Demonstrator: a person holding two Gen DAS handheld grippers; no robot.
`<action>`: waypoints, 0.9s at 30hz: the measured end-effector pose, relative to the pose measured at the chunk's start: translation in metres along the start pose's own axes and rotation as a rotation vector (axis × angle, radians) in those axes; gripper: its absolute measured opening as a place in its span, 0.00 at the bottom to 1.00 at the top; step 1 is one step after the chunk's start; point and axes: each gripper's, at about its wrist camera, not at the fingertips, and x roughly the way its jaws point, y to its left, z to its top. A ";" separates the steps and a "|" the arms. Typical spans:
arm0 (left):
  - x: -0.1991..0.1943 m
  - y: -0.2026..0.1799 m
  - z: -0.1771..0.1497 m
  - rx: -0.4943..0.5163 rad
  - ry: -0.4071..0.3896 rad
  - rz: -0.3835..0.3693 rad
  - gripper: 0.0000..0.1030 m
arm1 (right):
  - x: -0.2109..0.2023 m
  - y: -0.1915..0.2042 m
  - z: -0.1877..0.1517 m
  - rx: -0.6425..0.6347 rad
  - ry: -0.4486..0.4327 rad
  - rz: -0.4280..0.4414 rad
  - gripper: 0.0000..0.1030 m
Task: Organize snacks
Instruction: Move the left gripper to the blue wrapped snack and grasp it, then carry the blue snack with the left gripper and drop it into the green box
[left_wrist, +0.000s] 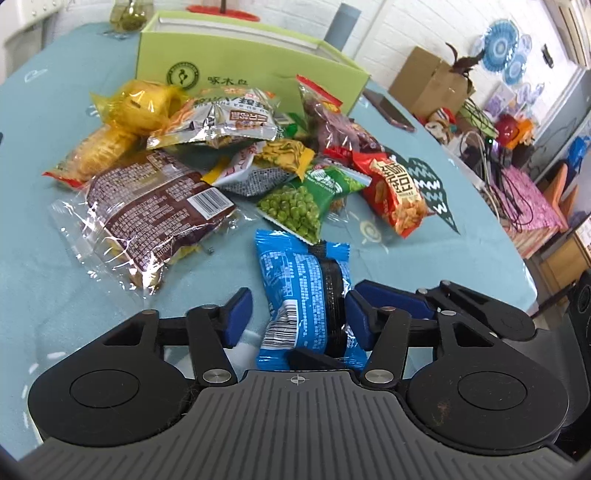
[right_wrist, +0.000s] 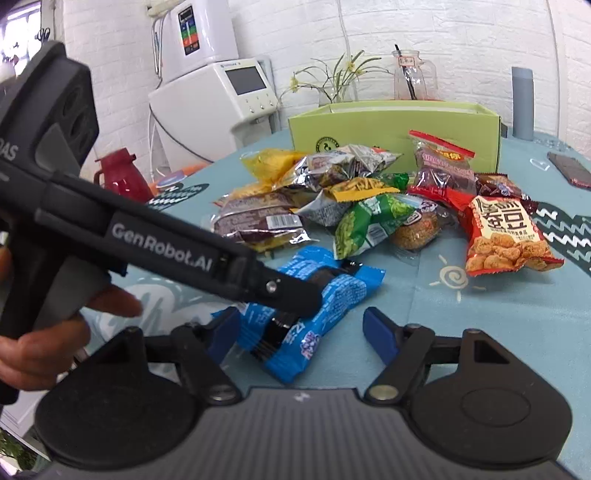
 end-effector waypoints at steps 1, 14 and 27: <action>0.001 0.002 0.000 -0.015 0.009 -0.023 0.19 | 0.002 0.001 0.001 -0.006 -0.003 0.004 0.69; -0.067 0.012 0.045 -0.047 -0.146 0.021 0.14 | -0.007 0.036 0.071 -0.146 -0.159 0.113 0.68; 0.044 0.049 0.267 0.003 -0.193 0.080 0.16 | 0.135 -0.077 0.242 -0.111 -0.172 0.053 0.67</action>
